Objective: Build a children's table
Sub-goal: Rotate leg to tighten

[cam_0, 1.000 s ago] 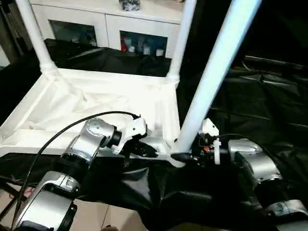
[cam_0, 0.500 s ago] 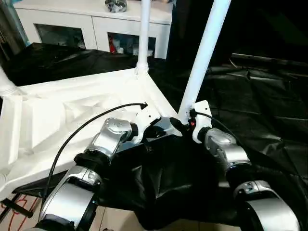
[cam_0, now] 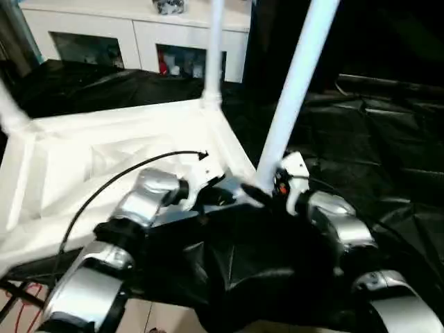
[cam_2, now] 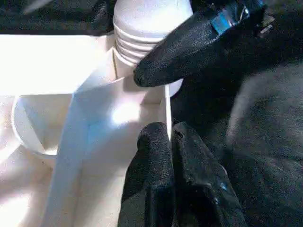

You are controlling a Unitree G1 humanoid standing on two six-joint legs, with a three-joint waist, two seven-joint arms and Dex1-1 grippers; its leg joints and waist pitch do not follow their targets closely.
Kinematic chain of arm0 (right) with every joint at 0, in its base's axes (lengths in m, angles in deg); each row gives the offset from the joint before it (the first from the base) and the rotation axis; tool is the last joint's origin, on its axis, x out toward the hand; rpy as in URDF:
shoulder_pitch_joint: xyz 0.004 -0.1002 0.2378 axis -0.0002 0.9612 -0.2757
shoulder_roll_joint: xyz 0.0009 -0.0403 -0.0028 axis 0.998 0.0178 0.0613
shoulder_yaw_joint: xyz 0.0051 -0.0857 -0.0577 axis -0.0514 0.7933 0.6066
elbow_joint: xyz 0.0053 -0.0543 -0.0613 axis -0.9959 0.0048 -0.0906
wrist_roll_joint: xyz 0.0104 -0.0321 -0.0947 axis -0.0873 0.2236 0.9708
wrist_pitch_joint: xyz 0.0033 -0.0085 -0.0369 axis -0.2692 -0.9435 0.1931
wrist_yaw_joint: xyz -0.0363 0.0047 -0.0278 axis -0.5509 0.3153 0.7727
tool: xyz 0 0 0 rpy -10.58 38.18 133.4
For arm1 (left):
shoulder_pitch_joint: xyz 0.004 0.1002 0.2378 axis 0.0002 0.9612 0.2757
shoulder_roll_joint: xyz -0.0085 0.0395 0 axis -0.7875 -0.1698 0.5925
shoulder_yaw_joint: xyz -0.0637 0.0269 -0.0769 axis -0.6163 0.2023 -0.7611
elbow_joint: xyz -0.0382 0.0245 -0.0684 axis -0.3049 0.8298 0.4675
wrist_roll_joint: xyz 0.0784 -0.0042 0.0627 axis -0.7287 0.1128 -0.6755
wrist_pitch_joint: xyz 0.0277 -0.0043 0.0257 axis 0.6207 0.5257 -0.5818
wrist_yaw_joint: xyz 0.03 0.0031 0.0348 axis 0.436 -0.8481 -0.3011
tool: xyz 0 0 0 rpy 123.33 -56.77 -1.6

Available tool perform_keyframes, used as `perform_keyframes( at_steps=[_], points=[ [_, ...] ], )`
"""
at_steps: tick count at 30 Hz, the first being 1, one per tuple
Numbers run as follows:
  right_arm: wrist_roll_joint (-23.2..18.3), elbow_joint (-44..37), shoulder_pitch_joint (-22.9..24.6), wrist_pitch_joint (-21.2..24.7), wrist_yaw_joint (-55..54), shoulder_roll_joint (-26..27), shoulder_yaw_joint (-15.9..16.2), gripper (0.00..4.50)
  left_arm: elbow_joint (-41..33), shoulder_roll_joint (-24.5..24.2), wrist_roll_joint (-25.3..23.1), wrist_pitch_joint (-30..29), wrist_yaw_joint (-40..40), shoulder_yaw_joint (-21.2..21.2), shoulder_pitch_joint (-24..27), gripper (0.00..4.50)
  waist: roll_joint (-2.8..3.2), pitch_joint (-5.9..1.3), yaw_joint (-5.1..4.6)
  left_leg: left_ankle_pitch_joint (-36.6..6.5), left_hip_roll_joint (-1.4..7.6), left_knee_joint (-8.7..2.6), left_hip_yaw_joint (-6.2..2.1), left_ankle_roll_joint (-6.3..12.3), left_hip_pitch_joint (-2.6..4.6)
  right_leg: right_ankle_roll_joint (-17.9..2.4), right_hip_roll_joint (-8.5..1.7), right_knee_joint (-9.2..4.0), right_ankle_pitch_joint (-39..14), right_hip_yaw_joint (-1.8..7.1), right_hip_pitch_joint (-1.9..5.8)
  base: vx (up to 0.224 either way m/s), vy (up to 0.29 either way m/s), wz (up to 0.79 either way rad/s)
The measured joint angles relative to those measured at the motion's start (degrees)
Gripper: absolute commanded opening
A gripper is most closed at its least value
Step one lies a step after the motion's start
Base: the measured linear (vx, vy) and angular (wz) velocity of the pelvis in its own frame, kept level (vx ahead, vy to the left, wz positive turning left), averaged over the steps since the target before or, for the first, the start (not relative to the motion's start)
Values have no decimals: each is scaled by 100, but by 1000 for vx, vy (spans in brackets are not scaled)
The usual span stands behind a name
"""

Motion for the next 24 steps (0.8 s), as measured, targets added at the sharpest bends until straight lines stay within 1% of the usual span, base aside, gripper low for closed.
perform_keyframes(
  at_steps=[4,5,8,10,12,16,17,20,21,24],
  points=[
    [-213,-542,307,253,914,-337,254,367,-108,-230,90,243,-540,87,105,0,-2,3,57,0,5,6,0,0,12,-1,-1,-1,0,-1,2,0,0,0],
    [-224,-607,329,303,1049,-360,285,367,-112,-267,95,276,-636,103,106,0,-2,3,70,0,6,10,1,0,13,-1,-1,1,0,1,2,0,0,0],
    [-235,-945,511,389,1576,-615,469,367,-112,-367,141,406,-948,170,130,0,0,4,157,1,7,15,1,0,17,-1,-3,2,0,2,7,0,0,0],
    [-232,-1048,552,422,1775,-692,539,367,-112,-410,154,461,-1077,180,144,0,0,4,177,1,7,16,1,0,18,-1,-3,2,0,3,9,0,0,0],
    [-232,-1175,610,515,1898,-747,574,343,-115,-428,165,467,-1169,186,152,0,0,3,190,1,6,17,1,0,18,0,-4,2,0,4,11,0,0,0],
    [-258,-1331,649,721,2057,-850,607,326,-165,-449,198,471,-1288,237,173,0,-1,3,219,0,6,15,1,0,18,1,-5,1,-1,4,12,0,0,0],
    [-263,-1370,663,762,2057,-853,610,303,-168,-455,200,472,-1309,238,174,0,-1,3,223,0,6,15,1,0,18,1,-5,1,-1,4,11,0,0,0],
    [-283,-1456,721,804,2057,-854,609,294,-230,-473,207,471,-1348,239,214,0,-2,2,225,0,6,12,1,0,18,3,-5,1,-3,3,11,0,0,0],
    [-283,-1508,748,833,2057,-854,610,283,-249,-483,208,471,-1370,239,226,0,-4,1,225,0,6,11,1,0,19,4,-5,1,-4,3,11,0,0,0],
    [-284,-1596,791,909,2057,-859,609,280,-255,-487,208,472,-1382,242,232,0,-7,-1,230,0,6,11,1,0,18,6,-5,1,-5,3,11,0,0,0]
  ],
)
